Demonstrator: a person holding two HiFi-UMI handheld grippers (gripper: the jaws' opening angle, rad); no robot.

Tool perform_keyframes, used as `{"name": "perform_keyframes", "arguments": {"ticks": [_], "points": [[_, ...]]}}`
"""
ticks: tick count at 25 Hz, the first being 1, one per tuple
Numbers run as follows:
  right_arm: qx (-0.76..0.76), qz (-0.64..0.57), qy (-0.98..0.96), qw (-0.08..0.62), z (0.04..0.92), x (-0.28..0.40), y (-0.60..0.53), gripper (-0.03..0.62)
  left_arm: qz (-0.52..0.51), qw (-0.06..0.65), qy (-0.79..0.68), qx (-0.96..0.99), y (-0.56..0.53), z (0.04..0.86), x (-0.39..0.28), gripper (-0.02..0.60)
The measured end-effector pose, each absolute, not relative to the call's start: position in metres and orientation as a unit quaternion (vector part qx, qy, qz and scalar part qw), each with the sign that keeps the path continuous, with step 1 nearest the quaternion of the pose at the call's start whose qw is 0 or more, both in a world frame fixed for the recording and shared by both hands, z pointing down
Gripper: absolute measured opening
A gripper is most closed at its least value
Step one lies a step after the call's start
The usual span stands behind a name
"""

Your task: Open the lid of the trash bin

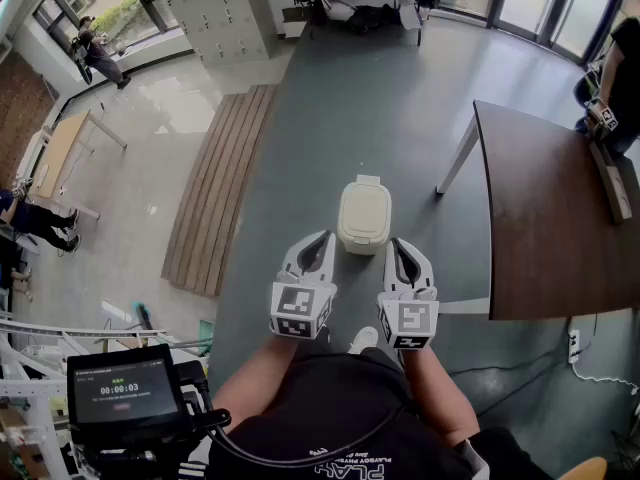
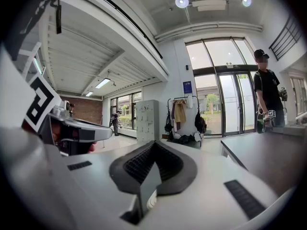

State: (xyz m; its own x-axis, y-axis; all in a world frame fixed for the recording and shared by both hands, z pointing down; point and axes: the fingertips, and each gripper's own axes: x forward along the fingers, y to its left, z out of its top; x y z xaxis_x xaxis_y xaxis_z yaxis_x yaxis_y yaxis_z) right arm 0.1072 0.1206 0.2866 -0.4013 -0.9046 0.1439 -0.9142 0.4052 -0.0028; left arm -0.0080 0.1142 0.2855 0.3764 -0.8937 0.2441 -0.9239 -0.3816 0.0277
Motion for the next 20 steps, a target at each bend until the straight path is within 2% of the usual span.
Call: {"name": "perform_keyframes", "arguments": {"ticks": [11, 20], "points": [[0.544, 0.048, -0.835, 0.065, 0.287, 0.110, 0.111, 0.000, 0.094, 0.088, -0.546, 0.828, 0.114, 0.291, -0.005, -0.003], [0.551, 0.048, -0.830, 0.077, 0.293, 0.077, 0.038, 0.002, 0.092, 0.094, -0.529, 0.838, 0.035, 0.296, -0.032, -0.003]]}}
